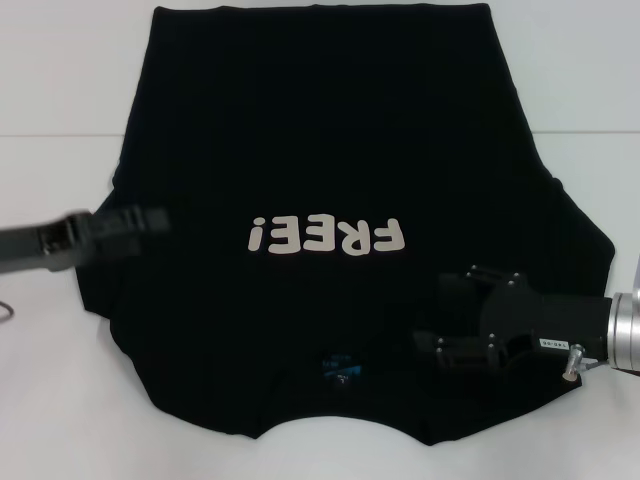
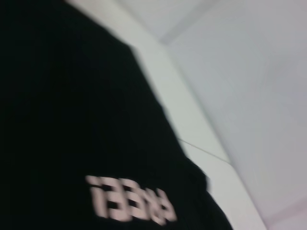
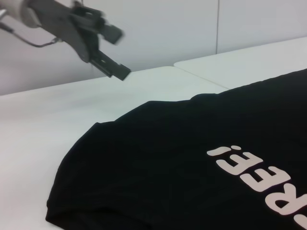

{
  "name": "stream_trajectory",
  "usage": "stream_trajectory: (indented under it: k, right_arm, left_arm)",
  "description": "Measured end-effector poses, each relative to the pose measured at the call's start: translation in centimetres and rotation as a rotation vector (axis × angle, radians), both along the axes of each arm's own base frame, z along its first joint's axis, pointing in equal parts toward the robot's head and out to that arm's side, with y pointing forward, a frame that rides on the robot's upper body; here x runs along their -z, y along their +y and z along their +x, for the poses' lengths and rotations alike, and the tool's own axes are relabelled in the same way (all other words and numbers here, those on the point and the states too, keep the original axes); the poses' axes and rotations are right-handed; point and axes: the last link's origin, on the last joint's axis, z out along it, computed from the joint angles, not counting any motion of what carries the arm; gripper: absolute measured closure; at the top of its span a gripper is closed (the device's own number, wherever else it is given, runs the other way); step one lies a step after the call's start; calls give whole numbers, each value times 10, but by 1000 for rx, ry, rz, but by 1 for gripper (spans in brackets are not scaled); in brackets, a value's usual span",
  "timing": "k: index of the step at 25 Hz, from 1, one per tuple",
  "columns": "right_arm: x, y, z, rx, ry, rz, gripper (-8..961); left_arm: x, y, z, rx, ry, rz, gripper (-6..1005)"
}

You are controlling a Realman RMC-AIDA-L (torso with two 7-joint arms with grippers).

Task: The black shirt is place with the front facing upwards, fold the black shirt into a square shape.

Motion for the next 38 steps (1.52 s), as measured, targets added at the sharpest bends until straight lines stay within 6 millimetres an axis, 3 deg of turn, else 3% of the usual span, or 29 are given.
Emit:
stream_trajectory:
  k: [5, 11, 33, 34, 38]
  right_arm:
    - [1, -1, 1, 21, -3, -17, 23]
    - [2, -1, 2, 29, -12, -21, 23]
    - [2, 1, 5, 42, -26, -6, 23]
    - [5, 1, 3, 41, -20, -15, 23]
    - [5, 1, 3, 41, -20, -15, 23]
  left_arm:
    - [-9, 22, -17, -214, 66, 41, 81]
    - [-6, 36, -37, -335, 153, 126, 84]
    - [17, 56, -50, -423, 299, 306, 94]
    - [31, 53, -43, -395, 259, 264, 95]
    - [33, 54, -46, -397, 293, 269, 97]
